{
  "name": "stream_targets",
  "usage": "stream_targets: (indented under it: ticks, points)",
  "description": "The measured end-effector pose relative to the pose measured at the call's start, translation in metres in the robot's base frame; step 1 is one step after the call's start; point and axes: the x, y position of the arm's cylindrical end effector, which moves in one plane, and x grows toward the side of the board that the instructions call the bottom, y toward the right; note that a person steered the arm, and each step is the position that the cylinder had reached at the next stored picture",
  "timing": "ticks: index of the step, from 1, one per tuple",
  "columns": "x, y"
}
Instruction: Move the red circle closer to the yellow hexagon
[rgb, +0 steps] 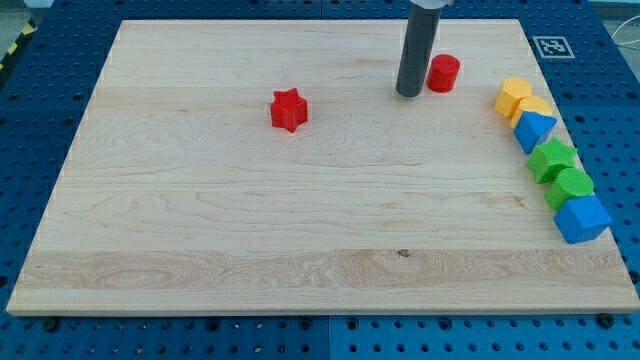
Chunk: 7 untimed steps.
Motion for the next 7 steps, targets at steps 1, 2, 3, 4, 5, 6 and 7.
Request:
stream_targets:
  ticks: [1,2,3,4,5,6,7]
  points:
    - [-0.009,0.002]
    - [-0.010,0.003]
    - [-0.010,0.015]
    - [-0.019,0.021]
    - [-0.021,0.015]
    - [-0.021,0.024]
    - [-0.032,0.028]
